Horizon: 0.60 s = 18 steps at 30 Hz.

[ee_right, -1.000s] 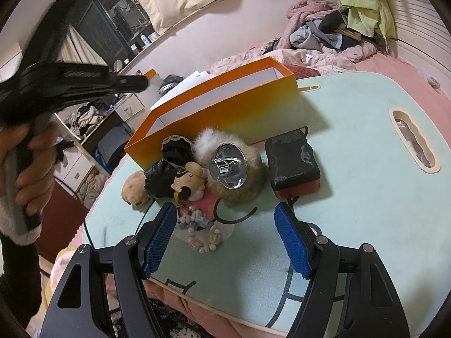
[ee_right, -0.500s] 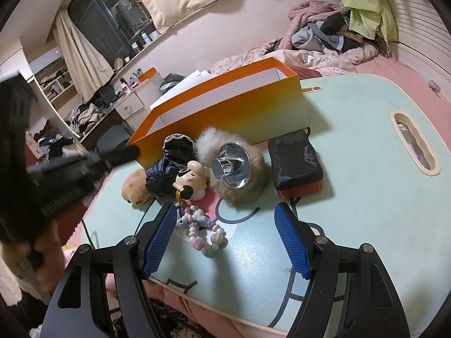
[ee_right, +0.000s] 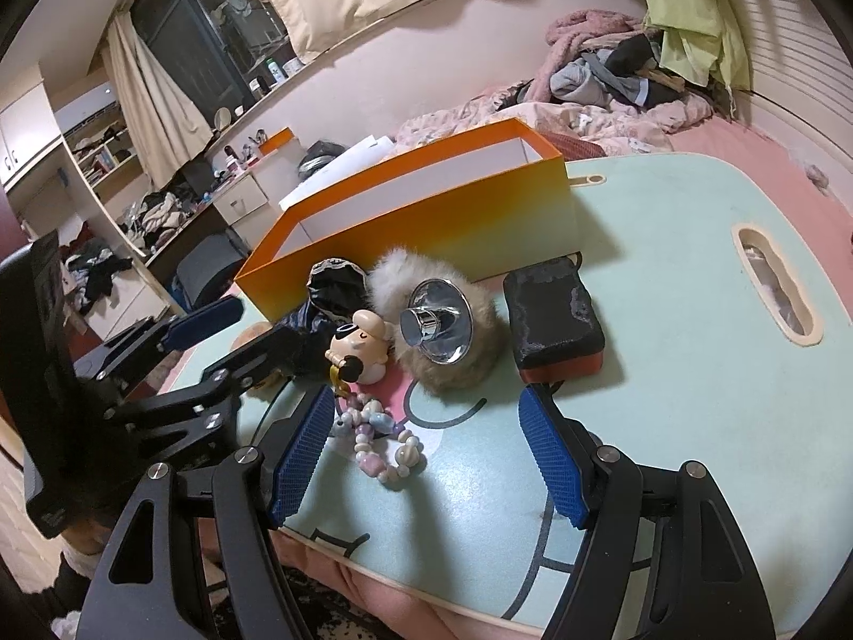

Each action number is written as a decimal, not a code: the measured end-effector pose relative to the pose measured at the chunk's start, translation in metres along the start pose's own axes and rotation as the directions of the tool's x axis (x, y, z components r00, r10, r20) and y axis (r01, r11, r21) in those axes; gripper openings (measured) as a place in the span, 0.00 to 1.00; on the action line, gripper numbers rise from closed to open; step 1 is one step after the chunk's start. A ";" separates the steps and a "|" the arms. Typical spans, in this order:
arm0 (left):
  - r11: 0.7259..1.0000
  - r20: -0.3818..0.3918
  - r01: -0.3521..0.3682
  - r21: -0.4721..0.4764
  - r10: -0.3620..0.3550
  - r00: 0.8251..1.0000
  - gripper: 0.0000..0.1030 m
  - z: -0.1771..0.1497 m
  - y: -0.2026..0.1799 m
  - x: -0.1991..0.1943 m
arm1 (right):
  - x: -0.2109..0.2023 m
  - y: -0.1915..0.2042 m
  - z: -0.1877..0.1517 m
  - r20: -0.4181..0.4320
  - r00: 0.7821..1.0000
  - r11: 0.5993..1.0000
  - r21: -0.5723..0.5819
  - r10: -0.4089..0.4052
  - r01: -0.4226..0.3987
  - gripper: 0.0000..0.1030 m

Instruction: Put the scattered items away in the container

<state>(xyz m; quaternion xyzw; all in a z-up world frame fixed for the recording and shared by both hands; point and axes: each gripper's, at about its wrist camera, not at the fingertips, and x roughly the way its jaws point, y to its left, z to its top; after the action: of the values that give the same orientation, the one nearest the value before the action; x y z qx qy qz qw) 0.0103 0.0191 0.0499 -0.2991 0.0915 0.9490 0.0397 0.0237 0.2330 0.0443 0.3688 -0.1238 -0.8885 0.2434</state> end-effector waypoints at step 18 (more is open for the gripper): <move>0.983 -0.045 0.138 -0.123 -0.144 0.988 0.80 -0.050 0.033 0.008 | -0.018 0.020 0.040 0.063 0.997 0.994 -0.095 -0.041 0.047 0.70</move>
<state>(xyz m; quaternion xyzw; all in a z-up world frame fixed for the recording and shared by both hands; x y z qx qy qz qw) 0.0275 -0.0228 0.0103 -0.3321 0.0140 0.9392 0.0865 0.0126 0.2270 0.0905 0.3321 -0.0800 -0.9093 0.2375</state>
